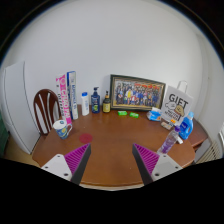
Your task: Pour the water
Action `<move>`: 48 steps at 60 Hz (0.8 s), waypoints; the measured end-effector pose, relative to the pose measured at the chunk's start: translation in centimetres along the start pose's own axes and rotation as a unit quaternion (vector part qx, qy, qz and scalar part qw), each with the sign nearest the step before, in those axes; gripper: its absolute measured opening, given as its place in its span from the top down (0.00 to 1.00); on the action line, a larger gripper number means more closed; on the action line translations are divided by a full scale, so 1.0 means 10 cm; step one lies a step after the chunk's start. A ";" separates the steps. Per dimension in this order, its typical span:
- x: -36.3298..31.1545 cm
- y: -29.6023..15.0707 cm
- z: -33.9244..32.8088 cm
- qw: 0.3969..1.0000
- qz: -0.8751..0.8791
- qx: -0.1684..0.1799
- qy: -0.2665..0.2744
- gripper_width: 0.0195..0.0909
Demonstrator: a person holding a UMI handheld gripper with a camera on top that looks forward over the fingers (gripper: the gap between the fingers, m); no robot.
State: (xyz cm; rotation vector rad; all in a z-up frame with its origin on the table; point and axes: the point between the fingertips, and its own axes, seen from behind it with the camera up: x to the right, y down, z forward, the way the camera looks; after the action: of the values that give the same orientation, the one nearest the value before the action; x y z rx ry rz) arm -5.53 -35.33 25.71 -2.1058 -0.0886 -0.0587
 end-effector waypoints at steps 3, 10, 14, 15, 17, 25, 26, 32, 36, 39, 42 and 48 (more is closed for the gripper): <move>0.05 0.03 0.00 1.000 0.003 -0.004 0.008 0.07; 0.20 0.12 0.07 1.000 0.006 -0.008 0.024 0.08; 0.33 0.19 0.11 0.999 0.006 -0.007 0.032 0.07; 0.36 0.21 0.12 0.999 0.007 -0.007 0.033 0.07; 0.45 0.26 0.15 0.999 0.009 -0.007 0.038 0.07; 0.92 0.54 0.27 0.998 0.021 -0.012 0.059 0.08; 0.99 0.58 0.28 0.998 0.022 -0.012 0.062 0.07; 1.48 0.79 0.43 0.996 0.029 -0.009 0.079 0.08; 1.80 0.92 0.56 0.996 0.033 -0.007 0.085 0.07; 2.04 1.00 0.68 0.996 0.034 -0.002 0.088 0.08; 2.26 1.05 0.82 0.996 0.035 0.007 0.087 0.07; 2.63 1.08 1.10 0.995 0.034 0.027 0.084 0.07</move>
State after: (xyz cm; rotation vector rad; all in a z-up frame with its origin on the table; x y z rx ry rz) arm 21.68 -30.33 12.89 -2.0391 0.0821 -0.1903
